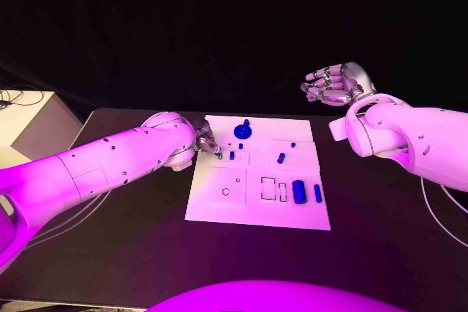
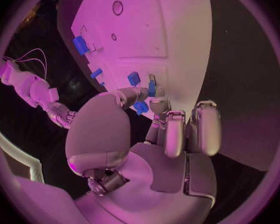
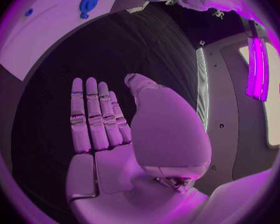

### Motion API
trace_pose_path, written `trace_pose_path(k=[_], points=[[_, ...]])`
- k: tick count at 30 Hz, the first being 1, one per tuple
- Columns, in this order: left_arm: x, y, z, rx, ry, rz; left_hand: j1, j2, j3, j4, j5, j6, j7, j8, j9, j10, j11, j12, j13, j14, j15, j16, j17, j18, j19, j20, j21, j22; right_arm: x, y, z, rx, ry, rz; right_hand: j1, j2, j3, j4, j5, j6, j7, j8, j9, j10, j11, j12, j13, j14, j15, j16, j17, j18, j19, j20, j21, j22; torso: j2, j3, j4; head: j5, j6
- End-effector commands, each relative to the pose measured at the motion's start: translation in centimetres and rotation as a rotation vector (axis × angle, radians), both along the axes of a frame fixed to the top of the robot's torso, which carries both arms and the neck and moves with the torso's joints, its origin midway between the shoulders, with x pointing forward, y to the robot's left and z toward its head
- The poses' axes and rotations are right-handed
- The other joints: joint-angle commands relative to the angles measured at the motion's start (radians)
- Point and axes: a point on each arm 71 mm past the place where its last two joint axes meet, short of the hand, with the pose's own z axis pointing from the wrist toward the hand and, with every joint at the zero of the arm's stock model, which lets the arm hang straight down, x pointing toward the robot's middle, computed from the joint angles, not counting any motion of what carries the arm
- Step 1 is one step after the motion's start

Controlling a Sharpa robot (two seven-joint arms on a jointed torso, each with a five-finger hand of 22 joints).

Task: Assemble the parts on the task board

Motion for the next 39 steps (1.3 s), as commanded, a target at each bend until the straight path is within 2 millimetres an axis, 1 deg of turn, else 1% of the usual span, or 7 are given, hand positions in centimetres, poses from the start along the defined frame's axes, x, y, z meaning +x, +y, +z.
trace_pose_path(k=[1,10,20,24,26,29,39], points=[[0.04,-0.37,-0.02,0.014,-0.005,-0.013,0.001,0.01,0.149,-0.15,0.006,0.011,-0.005,0.003,0.149,0.005,0.001,0.005,0.0,0.104,-0.008,0.003,0.263,-0.013,0.007,-0.002,0.004,0.031,-0.03,0.22,-0.02,-0.001,0.003,0.019,-0.005,-0.003,0.005,-0.003,0.006,-0.002,0.008,-0.006,-0.002,-0.006,0.001,-0.007,-0.001,-0.001,0.003,-0.007,-0.001,0.014,-0.008,0.0,0.0,-0.001,0.001,-0.0008,-0.0004,0.001,-0.001],[0.05,-0.71,-0.42,0.023,0.008,-0.02,0.0,0.01,0.15,-0.151,0.006,0.011,-0.005,0.003,0.149,0.006,0.001,0.006,0.001,0.104,-0.009,0.003,0.263,-0.013,0.007,-0.002,0.004,0.031,-0.05,0.23,-0.02,0.0,0.003,0.019,-0.005,-0.003,0.005,-0.003,0.006,-0.002,0.008,-0.006,-0.002,-0.006,0.001,-0.007,-0.001,-0.001,0.003,-0.007,-0.001,0.014,-0.008,0.0,0.0,-0.001,0.001,0.0001,-0.0004,0.0,-0.002],[-0.03,-0.9,-0.68,0.035,0.024,-0.032,-0.001,0.01,0.151,-0.151,0.006,0.012,-0.005,0.003,0.149,0.006,0.0,0.005,0.0,0.104,-0.009,0.003,0.263,-0.013,0.007,-0.002,0.004,0.031,-0.07,0.19,-0.02,0.0,0.003,0.019,-0.006,-0.002,0.004,-0.003,0.006,-0.002,0.008,-0.007,-0.002,-0.007,0.002,-0.007,-0.001,-0.001,0.004,-0.008,-0.002,0.014,-0.009,0.001,0.0,-0.003,0.0,-0.0005,0.0007,-0.001,-0.006],[-0.03,-0.84,-0.74,0.041,0.028,-0.034,-0.001,0.01,0.151,-0.152,0.006,0.012,-0.005,0.003,0.149,0.005,0.0,0.004,-0.002,0.104,-0.009,0.003,0.263,-0.013,0.007,-0.003,0.004,0.031,-0.07,0.18,-0.02,0.0,0.004,0.019,-0.006,-0.002,0.004,-0.003,0.006,-0.002,0.008,-0.007,-0.002,-0.007,0.002,-0.007,-0.001,-0.001,0.004,-0.008,-0.002,0.014,-0.009,0.001,0.0,-0.003,0.0,-0.0007,0.001,0.0,-0.001],[-0.02,-0.78,-0.79,0.045,0.032,-0.035,-0.001,0.01,0.151,-0.152,0.006,0.012,-0.005,0.003,0.149,0.005,0.0,0.004,-0.002,0.104,-0.009,0.003,0.263,-0.013,0.007,-0.003,0.004,0.031,-0.07,0.17,-0.02,0.0,0.004,0.019,-0.006,-0.002,0.004,-0.003,0.006,-0.002,0.008,-0.007,-0.002,-0.007,0.002,-0.007,-0.001,-0.001,0.004,-0.008,-0.002,0.014,-0.009,0.001,0.0,-0.003,0.0,-0.0006,0.0009,-0.001,-0.002],[-0.01,-0.71,-0.82,0.048,0.034,-0.035,-0.001,0.01,0.151,-0.152,0.006,0.012,-0.005,0.003,0.149,0.005,0.0,0.004,-0.002,0.104,-0.009,0.003,0.263,-0.013,0.007,-0.003,0.004,0.031,-0.06,0.17,-0.02,0.0,0.004,0.019,-0.006,-0.002,0.004,-0.003,0.006,-0.002,0.008,-0.007,-0.002,-0.007,0.002,-0.007,-0.001,-0.001,0.004,-0.008,-0.002,0.014,-0.009,0.001,0.0,-0.003,0.0,-0.0003,0.0,0.001,-0.002],[-0.05,-0.61,-0.87,0.056,0.04,-0.039,-0.001,0.01,0.153,-0.152,0.006,0.012,-0.005,0.002,0.149,0.005,0.0,0.003,-0.002,0.104,-0.009,0.003,0.263,-0.013,0.007,-0.003,0.005,0.032,-0.06,0.14,-0.03,-0.001,0.005,0.019,-0.006,-0.002,0.004,-0.003,0.006,-0.002,0.008,-0.007,-0.002,-0.007,0.002,-0.007,-0.001,-0.001,0.004,-0.008,-0.002,0.014,-0.009,0.001,0.0,-0.003,0.001,-0.0012,0.0004,0.0,-0.005]])
